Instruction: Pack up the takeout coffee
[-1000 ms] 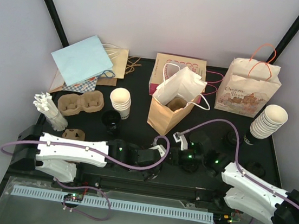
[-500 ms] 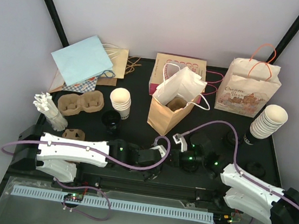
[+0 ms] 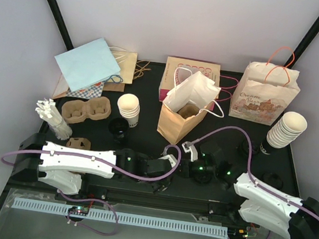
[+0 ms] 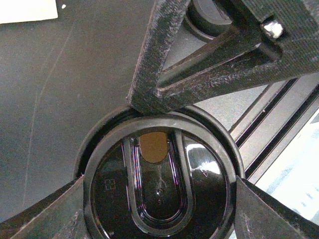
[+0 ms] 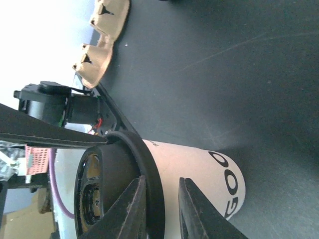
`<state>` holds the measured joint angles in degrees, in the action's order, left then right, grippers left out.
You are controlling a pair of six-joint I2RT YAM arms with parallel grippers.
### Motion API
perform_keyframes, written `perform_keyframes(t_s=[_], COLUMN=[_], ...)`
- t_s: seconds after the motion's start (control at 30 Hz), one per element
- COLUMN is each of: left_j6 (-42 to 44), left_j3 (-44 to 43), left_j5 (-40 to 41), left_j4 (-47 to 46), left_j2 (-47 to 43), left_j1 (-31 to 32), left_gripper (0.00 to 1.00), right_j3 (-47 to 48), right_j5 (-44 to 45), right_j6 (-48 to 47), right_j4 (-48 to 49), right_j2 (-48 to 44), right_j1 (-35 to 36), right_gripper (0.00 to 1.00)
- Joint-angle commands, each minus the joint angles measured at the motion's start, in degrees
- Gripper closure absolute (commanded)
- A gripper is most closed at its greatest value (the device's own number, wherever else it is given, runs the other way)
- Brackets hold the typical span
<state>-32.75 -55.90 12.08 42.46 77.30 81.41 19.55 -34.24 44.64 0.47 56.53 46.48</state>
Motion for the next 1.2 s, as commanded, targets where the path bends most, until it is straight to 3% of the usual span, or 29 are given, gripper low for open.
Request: perform_keyframes(t_s=[0.0, 0.1, 0.57, 0.83, 1.17], left_j6=[-0.9, -1.5, -11.0, -8.1, -5.3], left_j3=[2.5, 2.3, -1.8, -7.9, -8.4], left_j5=[-6.9, -6.6, 2.0, 4.8, 5.0], left_j4=[0.1, 0.6, 6.9, 8.5, 7.9], left_j2=[3.9, 3.8, 3.5, 4.4, 5.9], left_j1=[0.9, 0.9, -1.4, -4.9, -8.3], left_gripper=[0.38, 0.38, 0.39, 0.4, 0.4], right_j3=[2.4, 6.6, 12.1, 13.4, 13.0], right_j5=[10.2, 13.6, 25.8, 29.1, 29.5], right_j6=[-2.3, -2.8, -2.3, -2.4, -2.6], right_j4=[-18.5, -22.0, -32.7, -36.0, -36.6], right_j2=[-0.9, -2.8, -14.3, -16.5, -17.6], right_j1=[1.5, 1.5, 0.5, 0.4, 0.3], right_gripper=[0.8, 0.76, 0.74, 0.72, 0.72])
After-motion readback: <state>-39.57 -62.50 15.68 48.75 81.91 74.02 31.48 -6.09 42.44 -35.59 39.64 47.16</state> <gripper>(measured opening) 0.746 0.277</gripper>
